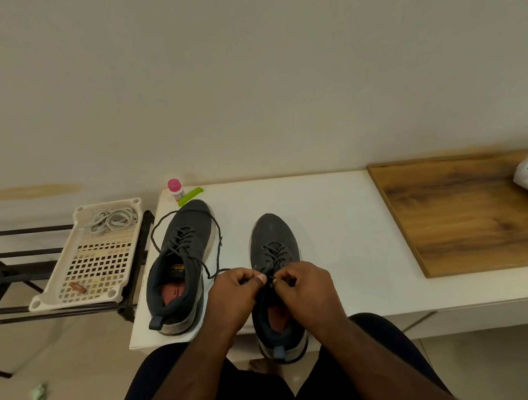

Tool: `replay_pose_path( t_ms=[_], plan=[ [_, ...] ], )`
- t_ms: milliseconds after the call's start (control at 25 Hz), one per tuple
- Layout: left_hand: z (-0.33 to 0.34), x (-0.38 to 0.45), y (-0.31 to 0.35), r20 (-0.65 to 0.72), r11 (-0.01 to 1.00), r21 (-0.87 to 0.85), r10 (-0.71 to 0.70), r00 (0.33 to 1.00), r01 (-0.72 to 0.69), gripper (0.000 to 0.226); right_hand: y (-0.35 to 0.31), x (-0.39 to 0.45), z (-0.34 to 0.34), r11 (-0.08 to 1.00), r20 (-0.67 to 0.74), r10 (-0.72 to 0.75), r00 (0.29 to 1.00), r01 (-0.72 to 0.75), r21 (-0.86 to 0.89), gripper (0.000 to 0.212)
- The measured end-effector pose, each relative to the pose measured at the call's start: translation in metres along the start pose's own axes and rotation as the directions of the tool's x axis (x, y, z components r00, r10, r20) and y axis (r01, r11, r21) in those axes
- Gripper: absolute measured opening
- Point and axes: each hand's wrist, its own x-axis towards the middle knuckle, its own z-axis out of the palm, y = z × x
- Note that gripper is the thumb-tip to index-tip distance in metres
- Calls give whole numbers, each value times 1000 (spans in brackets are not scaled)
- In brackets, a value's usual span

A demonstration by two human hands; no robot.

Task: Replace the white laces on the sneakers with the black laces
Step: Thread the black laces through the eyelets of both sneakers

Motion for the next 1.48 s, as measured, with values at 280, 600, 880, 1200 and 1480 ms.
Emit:
replay_pose_path(
  t_ms=[280,600,880,1200,1480],
  plan=[
    [0,-1,1,7,1000,-9,-3,1000,3,10,7,4,7,994,33,-63,998,65,-93,14],
    [0,3,-3,34,998,-59,3,999,-1,16,2,5,8,998,7,-25,1000,25,-53,5],
    [3,2,-1,8,977,194,85,996,-85,10,4,-3,-2,991,-78,-75,994,66,-113,13],
    [4,-2,4,-56,944,303,155,986,-131,15,-5,-44,17,928,95,-244,965,260,-267,31],
    [-23,-6,20,-213,740,-671,-127,969,-50,18,-6,-45,16,915,134,-236,962,267,-303,47]
  ],
)
